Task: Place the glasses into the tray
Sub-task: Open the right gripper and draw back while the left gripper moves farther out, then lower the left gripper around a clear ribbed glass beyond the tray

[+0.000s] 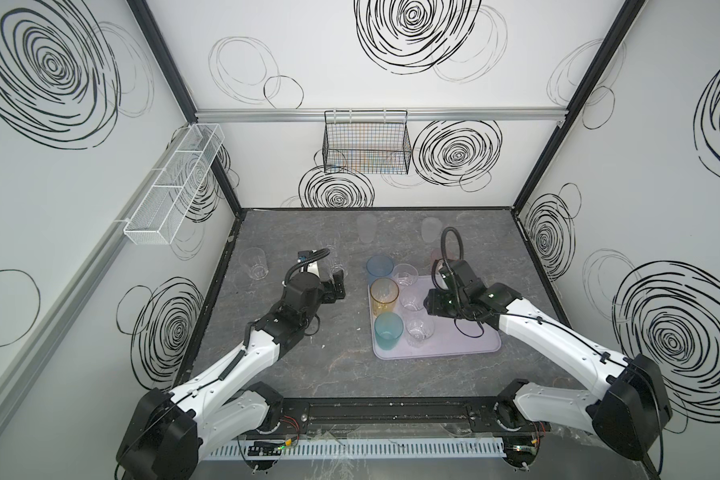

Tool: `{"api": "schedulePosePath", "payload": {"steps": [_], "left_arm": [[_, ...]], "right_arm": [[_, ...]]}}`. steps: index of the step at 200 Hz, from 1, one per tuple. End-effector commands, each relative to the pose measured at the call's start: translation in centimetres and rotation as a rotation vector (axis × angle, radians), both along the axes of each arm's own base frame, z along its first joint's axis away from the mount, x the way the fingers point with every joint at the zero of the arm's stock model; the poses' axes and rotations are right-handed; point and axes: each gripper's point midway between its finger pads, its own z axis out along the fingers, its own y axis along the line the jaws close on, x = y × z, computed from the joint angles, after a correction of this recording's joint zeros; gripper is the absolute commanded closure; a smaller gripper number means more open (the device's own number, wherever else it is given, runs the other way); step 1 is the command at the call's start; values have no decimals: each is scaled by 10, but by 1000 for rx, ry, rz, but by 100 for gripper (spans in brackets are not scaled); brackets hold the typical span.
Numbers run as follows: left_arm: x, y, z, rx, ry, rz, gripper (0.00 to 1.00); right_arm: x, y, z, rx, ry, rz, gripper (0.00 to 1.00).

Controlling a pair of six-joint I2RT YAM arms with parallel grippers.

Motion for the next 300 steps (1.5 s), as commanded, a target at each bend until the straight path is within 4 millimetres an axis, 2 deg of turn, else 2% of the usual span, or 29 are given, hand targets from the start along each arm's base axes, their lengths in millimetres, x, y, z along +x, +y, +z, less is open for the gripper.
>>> {"api": "schedulePosePath", "payload": {"steps": [1, 12, 34, 51, 78, 82, 103, 110, 127, 149, 173, 191, 205, 223, 245, 265, 300], "left_arm": [[3, -3, 6, 32, -28, -3, 2], [3, -6, 3, 39, -22, -19, 1], [3, -7, -3, 79, 0, -23, 3], [1, -1, -7, 100, 1, 0, 4], [5, 7, 3, 43, -4, -11, 2], [8, 8, 5, 14, 0, -20, 0], [27, 13, 18, -114, 47, -31, 13], [36, 15, 21, -96, 62, -19, 17], [57, 17, 23, 15, 96, 2, 18], [85, 28, 13, 129, 168, 31, 15], [105, 37, 6, 223, 213, 51, 12], [116, 38, -1, 248, 236, 41, 11], [123, 35, -11, 199, 266, 10, 15], [126, 32, -22, 131, 315, -18, 22], [118, 28, -34, 168, 334, -19, 25], [116, 30, -45, 124, 341, -11, 29], [116, 34, -52, 115, 337, 15, 34]], "right_arm": [[29, -4, 19, 69, -126, -13, 34], [41, -7, 19, 90, -145, -35, 31], [55, -4, 11, 125, -116, -59, 30], [56, 5, -1, 146, -63, -45, 30], [51, 14, -16, 142, 5, -13, 30], [51, 13, -15, 141, 0, -12, 30], [55, 4, -7, 136, -47, -25, 30], [57, 2, -2, 139, -61, -24, 30], [60, -1, 8, 151, -83, -21, 30], [59, -4, 10, 157, -99, -17, 30], [57, -9, 7, 149, -96, -16, 30], [54, -15, 5, 140, -94, -21, 31], [52, -18, 4, 145, -101, -16, 31], [51, -22, 5, 149, -112, -20, 31], [47, -24, 2, 151, -109, -18, 31], [45, -23, -1, 162, -102, -15, 31], [43, -21, -4, 174, -93, -15, 32]]}}
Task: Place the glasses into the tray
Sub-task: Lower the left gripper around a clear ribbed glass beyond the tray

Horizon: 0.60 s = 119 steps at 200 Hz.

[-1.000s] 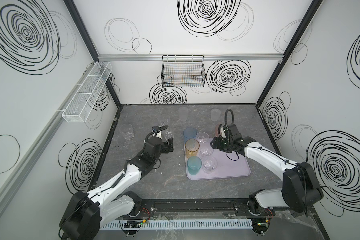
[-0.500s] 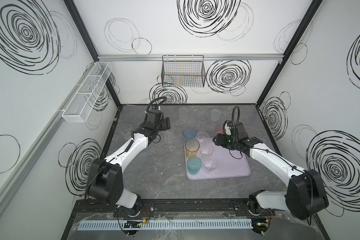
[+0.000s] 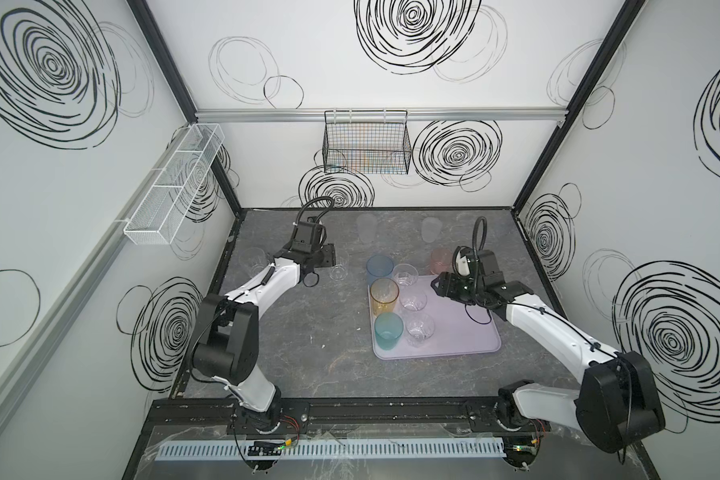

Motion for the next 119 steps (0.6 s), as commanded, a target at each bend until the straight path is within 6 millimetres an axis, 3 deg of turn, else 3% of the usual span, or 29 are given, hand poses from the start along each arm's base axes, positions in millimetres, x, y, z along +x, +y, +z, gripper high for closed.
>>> {"api": "schedulePosePath", "payload": {"steps": [1, 119], "left_arm": [[5, 0, 3, -23, -34, 16, 34], [3, -1, -15, -87, -38, 22, 47]], "right_arm": [[1, 2, 6, 17, -29, 8, 32], [18, 11, -5, 34, 8, 12, 33]]}}
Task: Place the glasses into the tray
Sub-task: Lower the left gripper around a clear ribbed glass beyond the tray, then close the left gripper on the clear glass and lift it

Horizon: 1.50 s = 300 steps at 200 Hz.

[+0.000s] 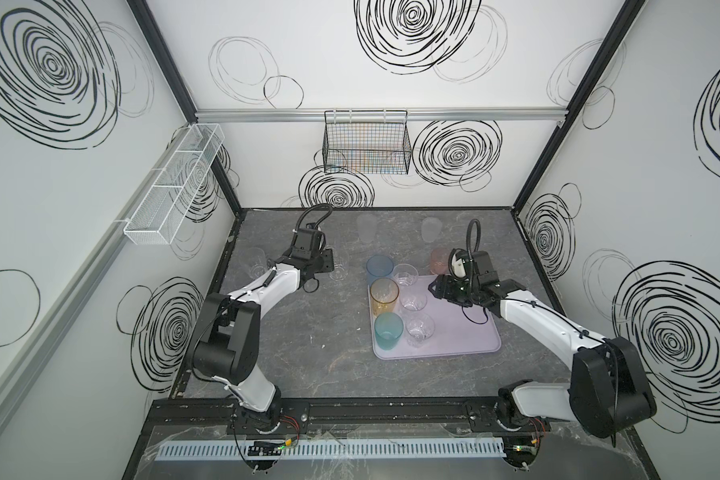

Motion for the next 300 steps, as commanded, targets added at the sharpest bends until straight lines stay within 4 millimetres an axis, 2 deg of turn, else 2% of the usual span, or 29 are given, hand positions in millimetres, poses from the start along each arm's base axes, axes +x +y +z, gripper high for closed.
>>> {"api": "schedulePosePath", "payload": {"steps": [1, 39, 98, 121, 140, 155, 193, 233, 263, 285, 300], "left_arm": [[6, 0, 1, -42, -29, 6, 47], [4, 8, 8, -44, -58, 24, 48], [11, 14, 4, -45, -48, 42, 49], [9, 20, -5, -13, -28, 57, 55], [8, 20, -12, -17, -11, 58, 65], [10, 17, -11, -33, -5, 52, 73], [12, 20, 6, -26, -48, 72, 78], [16, 16, 5, -25, -30, 62, 78], [14, 16, 15, -16, -37, 55, 76], [17, 16, 21, -38, -47, 53, 65], [22, 9, 21, -56, -46, 42, 58]], "right_arm": [[17, 6, 17, 31, -56, -1, 33], [37, 2, 26, 0, -49, -1, 33], [43, 6, 14, 21, -12, -11, 33], [46, 9, 11, 39, -6, -13, 33], [49, 11, 11, 43, -3, -8, 33], [52, 11, 10, 41, -7, -11, 33], [51, 11, 5, 45, -14, -7, 33], [54, 9, 1, 18, -16, -4, 33], [59, 9, 1, 15, -24, -4, 33], [59, 12, -3, 28, -15, 1, 33], [59, 11, -6, 23, -12, 2, 34]]}}
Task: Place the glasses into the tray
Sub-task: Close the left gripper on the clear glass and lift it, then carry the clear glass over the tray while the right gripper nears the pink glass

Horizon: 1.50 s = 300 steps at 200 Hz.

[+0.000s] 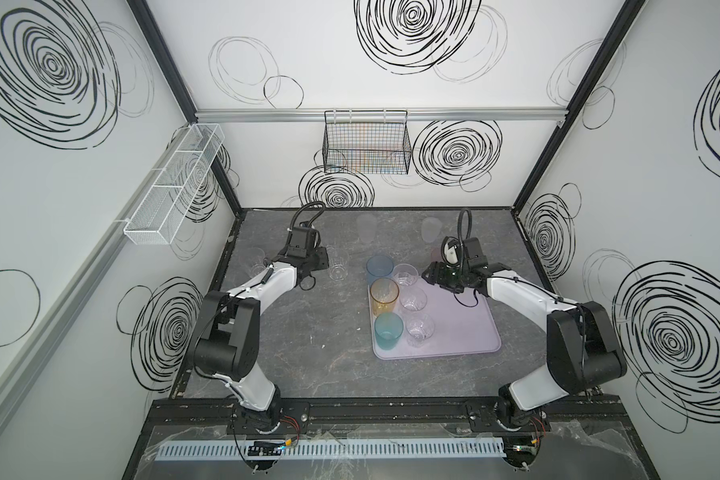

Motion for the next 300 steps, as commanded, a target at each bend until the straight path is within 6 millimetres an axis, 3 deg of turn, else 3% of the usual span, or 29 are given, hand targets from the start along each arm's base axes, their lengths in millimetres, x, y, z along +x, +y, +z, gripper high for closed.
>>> {"api": "schedulePosePath", "payload": {"steps": [1, 21, 59, 99, 142, 151, 179, 206, 224, 239, 263, 286, 300], "left_arm": [[15, -7, 22, -34, -53, -9, 58], [18, -18, 13, -22, -43, -35, 53], [21, -24, -13, -4, 7, -50, 57], [20, -23, -23, 15, 26, -49, 71], [7, -22, -3, 13, 11, -81, 95], [2, -21, 4, 7, 11, -87, 100], [-20, -11, 42, 12, -22, -85, 100], [-44, 6, 106, 56, -118, -34, 100], [-50, 2, 150, 52, -187, -11, 100], [-50, -33, 176, 75, -218, -64, 100], [-60, -138, 201, 39, -261, -273, 100], [-68, -222, 196, 12, -257, -423, 100], [-75, -269, 182, 11, -244, -507, 100]], "right_arm": [[10, 0, 1, -3, -27, 1, 34], [10, 0, -1, -9, -20, 6, 34], [8, -1, -6, -15, -12, 7, 34], [7, 1, -8, -10, -3, 12, 34], [5, -2, 2, -13, -25, 5, 34], [4, -3, 4, -14, -28, 2, 34], [2, -10, 15, -31, -51, -9, 34], [1, -21, 24, -12, -69, -48, 34], [0, -27, 30, -12, -84, -74, 34], [-3, -39, 30, -19, -73, -115, 34], [-13, -64, 20, 31, -71, -212, 34], [-15, -80, 23, 67, -64, -265, 34], [-15, -92, 24, 39, -56, -301, 34]]}}
